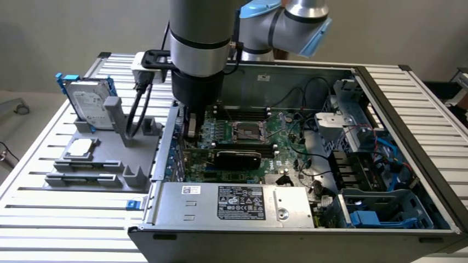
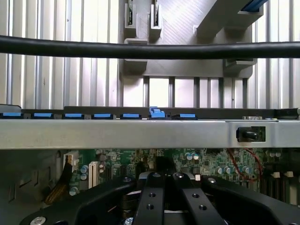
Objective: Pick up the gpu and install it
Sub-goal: 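Insert the gpu into the slot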
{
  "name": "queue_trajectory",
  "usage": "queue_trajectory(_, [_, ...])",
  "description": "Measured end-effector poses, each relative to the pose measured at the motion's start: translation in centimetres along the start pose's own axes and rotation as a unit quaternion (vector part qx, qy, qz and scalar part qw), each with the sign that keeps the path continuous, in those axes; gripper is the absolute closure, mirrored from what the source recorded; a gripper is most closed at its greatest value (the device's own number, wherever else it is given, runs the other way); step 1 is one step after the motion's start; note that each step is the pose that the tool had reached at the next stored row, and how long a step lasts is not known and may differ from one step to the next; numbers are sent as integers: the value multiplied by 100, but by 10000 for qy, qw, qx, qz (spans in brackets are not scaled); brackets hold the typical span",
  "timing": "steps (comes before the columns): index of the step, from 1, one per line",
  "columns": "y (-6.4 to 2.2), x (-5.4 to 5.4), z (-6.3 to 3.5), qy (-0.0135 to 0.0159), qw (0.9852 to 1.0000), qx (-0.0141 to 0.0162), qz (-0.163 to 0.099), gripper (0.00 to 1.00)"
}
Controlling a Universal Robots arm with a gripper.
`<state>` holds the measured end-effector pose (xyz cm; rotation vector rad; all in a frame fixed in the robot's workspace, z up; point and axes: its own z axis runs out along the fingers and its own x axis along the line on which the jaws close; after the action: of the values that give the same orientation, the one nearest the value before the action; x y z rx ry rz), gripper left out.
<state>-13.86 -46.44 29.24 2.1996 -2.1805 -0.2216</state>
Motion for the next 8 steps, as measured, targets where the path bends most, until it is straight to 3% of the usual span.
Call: queue_trajectory(8, [-137,-10,-150,-1,10000,0,0,89])
